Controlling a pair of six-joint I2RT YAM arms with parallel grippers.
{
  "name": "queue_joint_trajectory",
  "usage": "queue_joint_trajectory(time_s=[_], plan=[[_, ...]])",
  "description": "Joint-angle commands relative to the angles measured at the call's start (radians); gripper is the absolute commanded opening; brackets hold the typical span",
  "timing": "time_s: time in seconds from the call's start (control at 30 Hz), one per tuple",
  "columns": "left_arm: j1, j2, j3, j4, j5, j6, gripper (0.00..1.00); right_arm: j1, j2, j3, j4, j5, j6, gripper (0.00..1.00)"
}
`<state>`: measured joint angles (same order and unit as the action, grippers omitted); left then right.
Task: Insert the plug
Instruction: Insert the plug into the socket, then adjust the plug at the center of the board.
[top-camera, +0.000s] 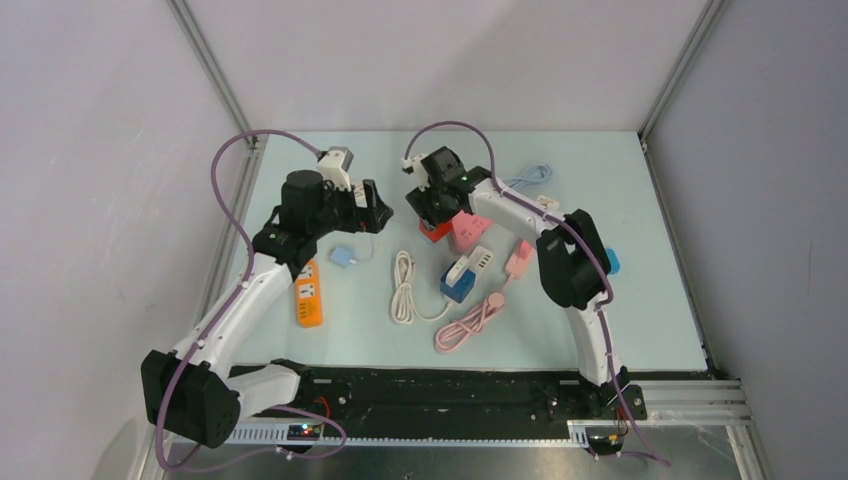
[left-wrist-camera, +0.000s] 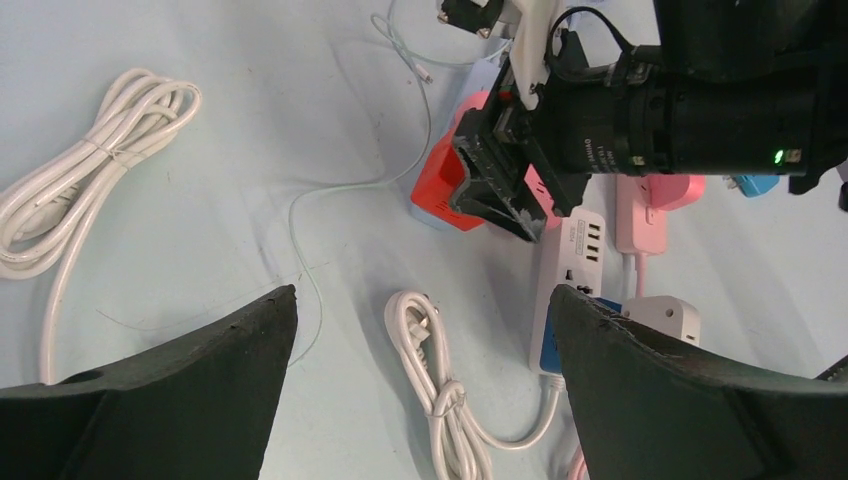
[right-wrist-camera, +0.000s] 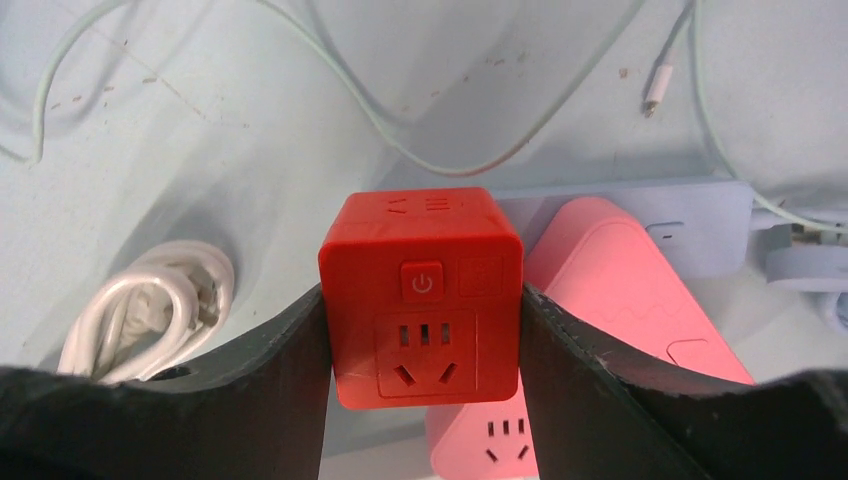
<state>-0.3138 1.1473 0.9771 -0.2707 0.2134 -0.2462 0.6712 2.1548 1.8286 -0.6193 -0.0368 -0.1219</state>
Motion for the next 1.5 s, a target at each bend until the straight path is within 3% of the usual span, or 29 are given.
queue_joint_trajectory(time_s=[0.0,0.33,0.6,0.63,0.67,0.73,0.8,1.03,1.13,1.27,1.37,1.47], plan=[[0.011,-0.009,0.006,0.027,0.003,0.018,1.00,0.021,0.111,-0.085,-0.047,0.130,0.039,0.00],[0.014,0.004,0.006,0.026,0.012,0.010,1.00,0.033,0.105,-0.196,-0.004,0.141,0.054,0.00],[0.016,0.008,0.013,0.024,0.003,0.005,1.00,0.033,0.119,-0.092,-0.082,0.163,0.043,0.01],[0.017,0.006,0.014,0.022,-0.015,0.002,1.00,0.031,0.115,-0.081,-0.083,0.164,0.042,0.17],[0.019,0.004,0.014,0.022,-0.020,0.001,1.00,0.031,0.105,-0.056,-0.088,0.163,0.043,0.27],[0.023,-0.001,0.017,0.018,-0.038,0.002,1.00,0.027,0.085,-0.026,-0.087,0.115,0.033,0.62],[0.031,-0.008,0.027,0.008,-0.048,0.008,1.00,0.025,0.061,-0.001,-0.071,0.096,0.029,0.75],[0.043,-0.018,0.060,-0.031,-0.122,0.023,1.00,0.008,0.021,0.134,-0.115,0.079,0.039,0.87],[0.046,-0.022,0.062,-0.033,-0.183,0.015,1.00,-0.003,-0.027,0.140,-0.094,0.061,0.057,0.98],[0.050,-0.022,0.060,-0.036,-0.282,-0.009,1.00,-0.017,-0.109,0.145,-0.063,0.064,0.094,0.99],[0.077,-0.015,0.077,-0.075,-0.336,-0.113,1.00,-0.033,-0.173,0.143,-0.054,0.087,0.116,0.99],[0.131,-0.013,0.119,-0.098,-0.299,-0.172,1.00,-0.064,-0.246,0.106,-0.041,0.120,0.156,1.00]])
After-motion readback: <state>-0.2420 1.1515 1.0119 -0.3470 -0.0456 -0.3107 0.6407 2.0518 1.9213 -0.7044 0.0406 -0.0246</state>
